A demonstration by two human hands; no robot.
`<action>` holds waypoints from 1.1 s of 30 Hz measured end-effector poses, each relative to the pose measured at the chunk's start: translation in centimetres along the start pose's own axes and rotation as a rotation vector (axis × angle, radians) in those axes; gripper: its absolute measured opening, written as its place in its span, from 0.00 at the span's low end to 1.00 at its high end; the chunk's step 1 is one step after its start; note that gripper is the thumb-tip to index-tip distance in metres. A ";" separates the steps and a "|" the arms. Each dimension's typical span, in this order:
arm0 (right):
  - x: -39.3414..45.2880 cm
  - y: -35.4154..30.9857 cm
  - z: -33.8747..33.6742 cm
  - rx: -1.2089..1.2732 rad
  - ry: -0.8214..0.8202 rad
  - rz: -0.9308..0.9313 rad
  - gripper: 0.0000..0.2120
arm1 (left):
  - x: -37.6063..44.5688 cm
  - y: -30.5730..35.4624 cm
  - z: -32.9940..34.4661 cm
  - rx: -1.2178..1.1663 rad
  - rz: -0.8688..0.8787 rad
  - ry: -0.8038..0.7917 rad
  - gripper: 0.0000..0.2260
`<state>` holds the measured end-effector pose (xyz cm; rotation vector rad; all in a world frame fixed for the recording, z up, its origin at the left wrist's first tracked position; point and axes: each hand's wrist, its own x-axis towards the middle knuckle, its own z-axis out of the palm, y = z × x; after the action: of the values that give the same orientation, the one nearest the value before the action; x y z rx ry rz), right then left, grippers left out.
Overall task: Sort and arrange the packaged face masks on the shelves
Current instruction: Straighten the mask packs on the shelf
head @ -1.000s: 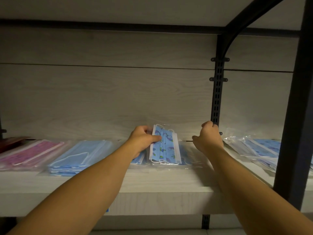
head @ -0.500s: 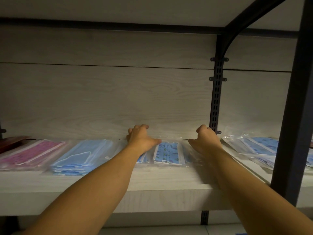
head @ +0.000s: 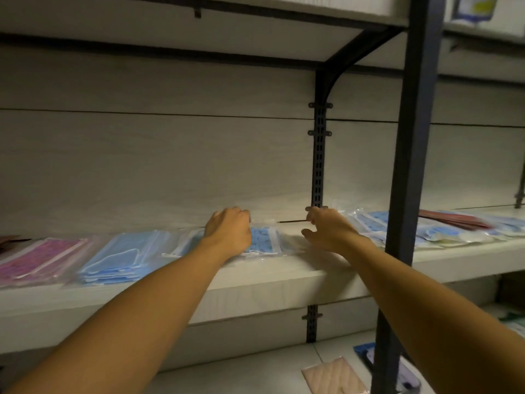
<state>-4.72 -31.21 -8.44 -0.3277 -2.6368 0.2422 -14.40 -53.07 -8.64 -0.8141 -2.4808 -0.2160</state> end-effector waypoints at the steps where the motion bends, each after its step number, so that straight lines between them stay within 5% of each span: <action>1: -0.7 0.2 -0.4 -0.025 -0.012 0.004 0.21 | -0.4 0.2 -0.3 -0.004 0.005 -0.014 0.15; 14: -8.1 0.5 -5.1 -0.133 -0.118 -0.103 0.21 | -5.4 6.7 -5.7 -0.079 -0.086 -0.149 0.13; 33: -18.9 10.3 -12.2 -0.115 -0.042 -0.149 0.15 | -12.6 19.4 -10.0 -0.097 -0.016 -0.052 0.11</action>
<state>19.26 -25.13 -8.26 -0.1631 -2.7065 0.0494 9.99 -46.85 -6.83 -0.8490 -2.5428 -0.3269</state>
